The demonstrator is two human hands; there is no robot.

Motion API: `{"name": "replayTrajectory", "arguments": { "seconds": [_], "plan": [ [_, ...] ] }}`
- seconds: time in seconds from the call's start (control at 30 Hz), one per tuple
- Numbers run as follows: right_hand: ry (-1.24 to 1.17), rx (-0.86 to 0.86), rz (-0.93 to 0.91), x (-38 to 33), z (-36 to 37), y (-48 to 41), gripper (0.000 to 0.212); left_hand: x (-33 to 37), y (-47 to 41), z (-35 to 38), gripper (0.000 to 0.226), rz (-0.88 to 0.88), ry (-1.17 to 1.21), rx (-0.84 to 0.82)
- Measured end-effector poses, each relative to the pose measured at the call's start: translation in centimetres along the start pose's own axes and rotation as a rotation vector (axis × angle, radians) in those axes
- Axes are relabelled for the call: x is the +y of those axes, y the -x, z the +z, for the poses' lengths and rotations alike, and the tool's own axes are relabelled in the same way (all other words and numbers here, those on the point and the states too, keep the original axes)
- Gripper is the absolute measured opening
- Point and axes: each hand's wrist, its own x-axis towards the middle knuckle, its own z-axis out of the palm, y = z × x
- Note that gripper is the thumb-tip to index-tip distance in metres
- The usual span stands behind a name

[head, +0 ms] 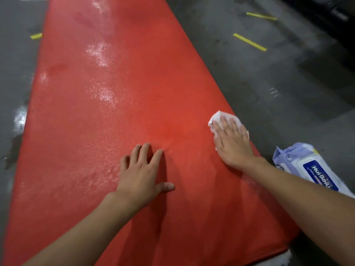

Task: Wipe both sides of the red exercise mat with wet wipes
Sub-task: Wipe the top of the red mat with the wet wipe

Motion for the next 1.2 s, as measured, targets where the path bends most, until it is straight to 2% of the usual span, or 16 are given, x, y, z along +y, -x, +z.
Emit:
{"name": "replayTrajectory", "arguments": {
  "seconds": [0.1,0.17,0.27,0.3,0.37,0.43,0.47,0.5,0.6,0.63,0.73,0.8,0.9,0.97,1.13,1.2],
  "plan": [
    [0.055,-0.064,-0.264,0.5,0.7,3.6,0.059,0.1,0.0,0.1,0.100,-0.011,-0.028,0.004],
    [0.139,-0.122,-0.356,2.0,0.1,2.1,0.064,-0.1,0.0,0.2,0.100,-0.002,-0.044,0.006],
    [0.089,-0.077,-0.057,1.1,-0.7,-0.8,0.063,-0.3,0.0,0.4,0.101,0.001,-0.073,-0.006],
    [0.055,-0.045,-0.027,0.1,-0.5,-0.7,0.059,-0.4,0.0,0.4,0.102,-0.002,-0.079,-0.011],
    [0.058,-0.015,-0.183,-1.3,0.6,0.9,0.055,-0.3,-0.1,0.2,0.102,-0.004,-0.081,-0.016],
    [0.097,-0.077,-0.390,-0.6,1.0,2.4,0.056,-0.3,-0.2,0.0,0.102,-0.004,-0.078,-0.017],
    [0.093,-0.097,-0.433,0.1,0.6,2.0,0.054,-0.3,-0.2,0.0,0.101,-0.003,-0.071,-0.021],
    [0.107,-0.100,-0.409,0.6,0.3,0.9,0.055,-0.4,-0.1,0.1,0.101,-0.001,-0.065,-0.026],
    [0.062,-0.063,-0.114,-0.3,-0.3,-0.9,0.054,-0.7,0.0,0.3,0.101,0.009,-0.061,-0.025],
    [0.077,-0.059,-0.131,-1.2,-0.2,-0.4,0.054,-0.8,0.0,0.3,0.101,0.010,-0.059,-0.025],
    [0.105,-0.105,-0.416,-2.3,1.1,3.4,0.060,-0.7,0.0,0.1,0.101,0.011,-0.044,-0.033],
    [0.087,-0.142,-0.492,-1.3,0.6,3.3,0.057,-0.7,0.0,-0.1,0.101,0.023,-0.023,-0.051],
    [0.143,-0.101,-0.311,-1.3,-0.2,-0.4,0.056,-1.5,0.2,0.0,0.103,0.066,0.032,-0.095],
    [0.082,-0.060,-0.197,-2.7,0.0,-0.9,0.055,-2.5,0.4,-0.2,0.106,0.104,0.075,-0.133],
    [0.080,-0.116,-0.500,-2.9,1.2,3.7,0.053,-3.5,0.3,-1.0,0.116,0.148,0.133,-0.197],
    [0.124,-0.119,-0.439,-2.6,0.5,1.2,0.054,-3.3,0.6,-0.8,0.117,0.123,0.124,-0.160]
  ]
}}
